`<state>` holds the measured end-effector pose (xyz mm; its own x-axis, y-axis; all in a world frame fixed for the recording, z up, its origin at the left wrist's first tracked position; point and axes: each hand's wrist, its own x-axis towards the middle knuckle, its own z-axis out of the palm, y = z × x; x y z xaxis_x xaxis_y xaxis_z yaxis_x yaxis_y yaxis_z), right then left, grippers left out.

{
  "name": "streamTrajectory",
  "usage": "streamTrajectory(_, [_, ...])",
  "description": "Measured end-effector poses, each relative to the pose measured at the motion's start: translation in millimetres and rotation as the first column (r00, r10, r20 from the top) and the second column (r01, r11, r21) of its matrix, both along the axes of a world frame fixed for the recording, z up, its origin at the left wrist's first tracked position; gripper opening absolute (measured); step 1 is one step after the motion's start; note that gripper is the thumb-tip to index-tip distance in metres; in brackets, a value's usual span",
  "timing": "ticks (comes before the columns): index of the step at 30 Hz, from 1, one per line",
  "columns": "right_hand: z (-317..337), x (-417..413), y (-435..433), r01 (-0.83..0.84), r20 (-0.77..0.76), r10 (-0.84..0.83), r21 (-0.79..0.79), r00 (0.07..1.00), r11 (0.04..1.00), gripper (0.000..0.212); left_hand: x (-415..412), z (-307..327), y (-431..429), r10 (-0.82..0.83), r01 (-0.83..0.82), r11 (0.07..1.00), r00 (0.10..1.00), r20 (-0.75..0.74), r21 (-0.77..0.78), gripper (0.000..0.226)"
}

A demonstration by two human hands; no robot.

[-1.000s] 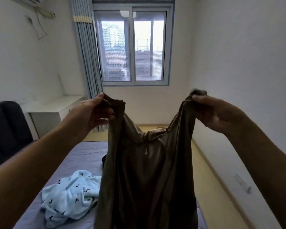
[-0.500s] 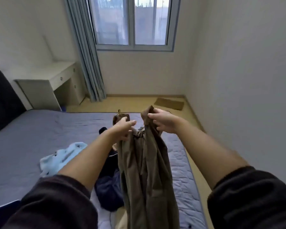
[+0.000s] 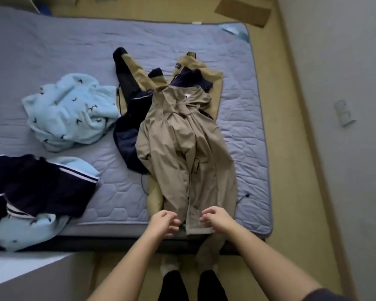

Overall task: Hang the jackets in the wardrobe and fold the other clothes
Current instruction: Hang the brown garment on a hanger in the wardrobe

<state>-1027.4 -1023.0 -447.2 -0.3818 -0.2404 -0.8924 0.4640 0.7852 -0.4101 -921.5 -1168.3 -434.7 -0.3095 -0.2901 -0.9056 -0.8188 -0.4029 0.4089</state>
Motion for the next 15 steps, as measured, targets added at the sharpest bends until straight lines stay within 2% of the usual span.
streamTrajectory(7, [-147,60,33,0.109,0.199,-0.151,0.206,0.968,0.972,0.022,46,-141,41,-0.011,-0.002,0.997,0.986,0.165,0.082,0.016])
streamTrajectory(10, [-195,75,38,0.149,0.235,-0.208,0.245,0.949,0.958,0.016,58,-193,50,0.003,-0.019,0.997,0.981,0.192,0.081,0.012])
streamTrajectory(11, [-209,79,37,0.208,0.252,-0.264,0.229,0.931,0.951,0.014,59,-207,52,0.016,-0.029,0.997,0.982,0.186,0.072,0.010])
streamTrajectory(12, [-222,83,34,0.320,0.274,-0.367,0.203,0.889,0.926,0.012,57,-219,52,0.042,-0.053,0.997,0.984,0.176,0.059,0.009])
streamTrajectory(13, [-232,85,29,0.475,0.296,-0.508,0.179,0.809,0.861,0.012,55,-230,51,0.101,-0.110,0.993,0.981,0.163,0.047,0.009])
streamTrajectory(15, [-245,83,17,0.775,0.315,-0.769,0.136,0.556,0.617,0.012,47,-244,49,0.310,-0.324,0.943,0.939,0.145,0.080,0.005])
